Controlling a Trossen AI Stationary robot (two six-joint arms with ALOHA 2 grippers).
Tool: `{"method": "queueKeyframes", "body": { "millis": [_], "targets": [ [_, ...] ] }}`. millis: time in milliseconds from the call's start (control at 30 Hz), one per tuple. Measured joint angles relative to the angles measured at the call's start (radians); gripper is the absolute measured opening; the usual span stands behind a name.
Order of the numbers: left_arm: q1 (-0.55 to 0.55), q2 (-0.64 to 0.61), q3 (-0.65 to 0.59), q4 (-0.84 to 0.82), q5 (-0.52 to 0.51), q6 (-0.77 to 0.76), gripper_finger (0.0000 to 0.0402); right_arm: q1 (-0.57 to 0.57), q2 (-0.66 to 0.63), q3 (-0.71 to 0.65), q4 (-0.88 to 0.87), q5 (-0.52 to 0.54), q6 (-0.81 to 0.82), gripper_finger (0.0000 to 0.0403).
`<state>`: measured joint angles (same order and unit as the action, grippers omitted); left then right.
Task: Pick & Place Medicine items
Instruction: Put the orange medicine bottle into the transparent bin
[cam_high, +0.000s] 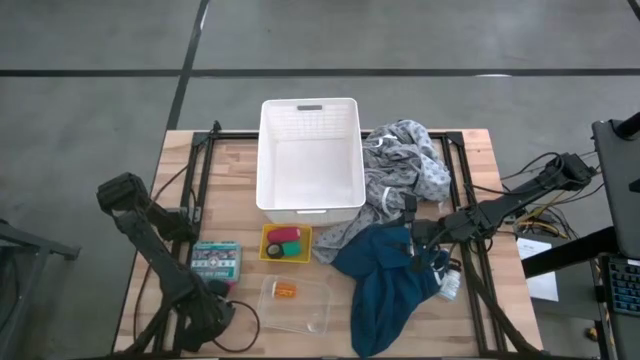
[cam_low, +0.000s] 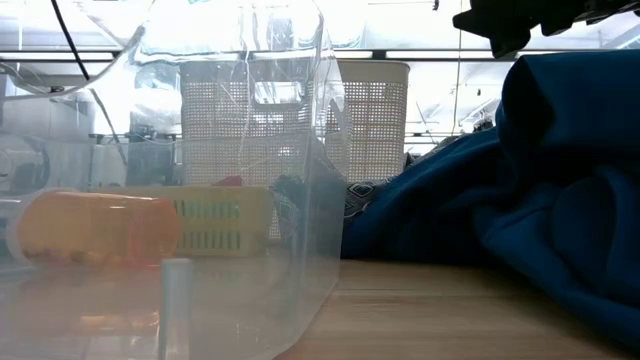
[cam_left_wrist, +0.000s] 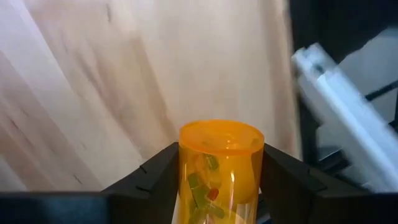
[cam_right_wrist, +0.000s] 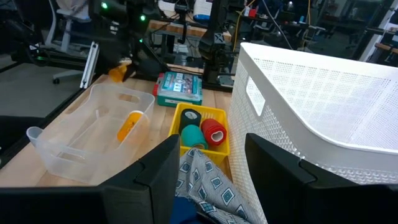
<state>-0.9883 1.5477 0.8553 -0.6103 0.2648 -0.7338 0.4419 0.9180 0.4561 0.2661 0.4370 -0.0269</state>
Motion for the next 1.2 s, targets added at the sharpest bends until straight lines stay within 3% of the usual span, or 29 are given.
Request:
{"method": "queueKeyframes", "body": {
  "millis": [267, 633, 800, 1200],
  "targets": [
    [0.052, -0.002, 0.132, -0.055, -0.047, 0.003, 0.0195, 0.000, 0.000, 0.000, 0.000, 0.000, 0.000, 0.0179],
    [0.206, -0.007, 0.284, -0.066, -0.056, 0.042, 0.0196, 0.000, 0.000, 0.000, 0.000, 0.000, 0.000, 0.0179],
    [0.299, -0.008, 0.310, -0.067, -0.069, 0.111, 0.0197, 0.000, 0.000, 0.000, 0.000, 0.000, 0.000, 0.0179],
    [0.478, -0.006, 0.303, 0.006, -0.082, 0.106, 0.0206, 0.000, 0.000, 0.000, 0.000, 0.000, 0.000, 0.0180]
  ]
}}
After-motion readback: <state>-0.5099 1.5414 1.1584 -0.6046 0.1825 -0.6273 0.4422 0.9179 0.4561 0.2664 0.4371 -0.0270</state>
